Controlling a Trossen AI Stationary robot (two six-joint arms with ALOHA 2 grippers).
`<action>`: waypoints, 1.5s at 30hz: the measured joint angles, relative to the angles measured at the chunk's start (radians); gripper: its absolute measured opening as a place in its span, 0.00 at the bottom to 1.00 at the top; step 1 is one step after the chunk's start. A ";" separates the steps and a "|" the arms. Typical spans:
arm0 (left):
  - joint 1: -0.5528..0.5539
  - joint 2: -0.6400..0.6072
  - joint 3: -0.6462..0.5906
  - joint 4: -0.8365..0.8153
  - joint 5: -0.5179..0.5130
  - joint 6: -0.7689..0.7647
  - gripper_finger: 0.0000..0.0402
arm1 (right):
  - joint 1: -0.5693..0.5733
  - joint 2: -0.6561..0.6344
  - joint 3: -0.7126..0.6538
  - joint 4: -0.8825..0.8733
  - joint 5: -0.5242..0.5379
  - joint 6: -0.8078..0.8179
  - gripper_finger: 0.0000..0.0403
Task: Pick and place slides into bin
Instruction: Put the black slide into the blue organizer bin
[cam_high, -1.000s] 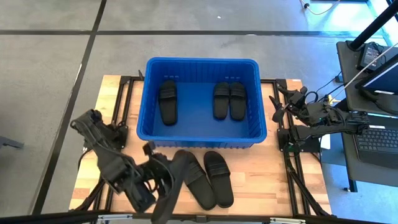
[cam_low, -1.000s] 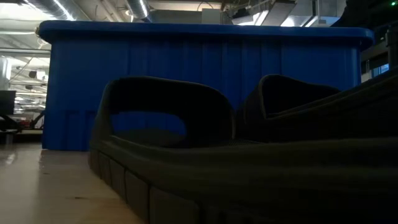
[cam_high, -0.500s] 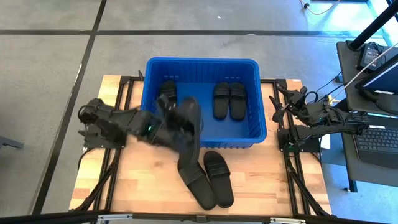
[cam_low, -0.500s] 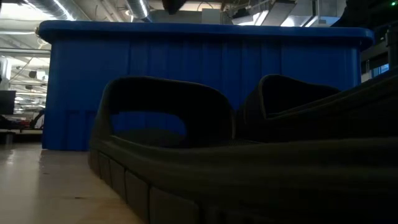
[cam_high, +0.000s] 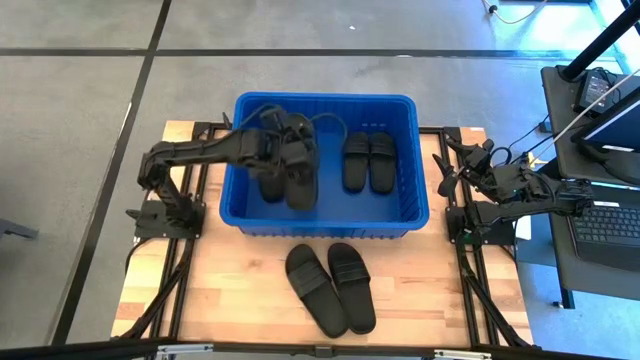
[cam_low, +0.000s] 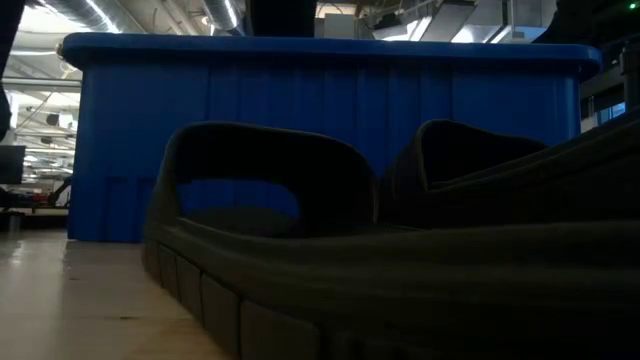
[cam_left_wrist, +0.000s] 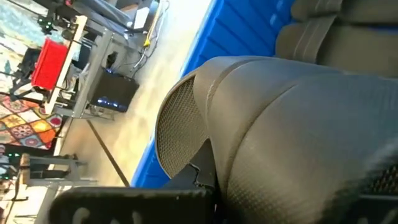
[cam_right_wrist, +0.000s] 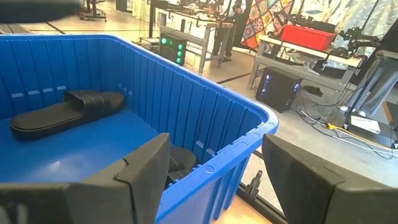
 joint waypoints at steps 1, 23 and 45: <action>0.025 0.000 -0.016 0.026 0.017 0.034 0.02 | 0.000 0.000 0.000 0.000 0.000 0.000 0.63; 0.378 0.001 -0.451 0.636 0.283 0.397 0.02 | -0.001 0.000 0.000 0.000 0.026 -0.002 0.63; 0.423 0.018 -0.677 0.962 0.350 0.450 0.02 | -0.001 0.000 0.000 0.001 0.067 0.025 0.63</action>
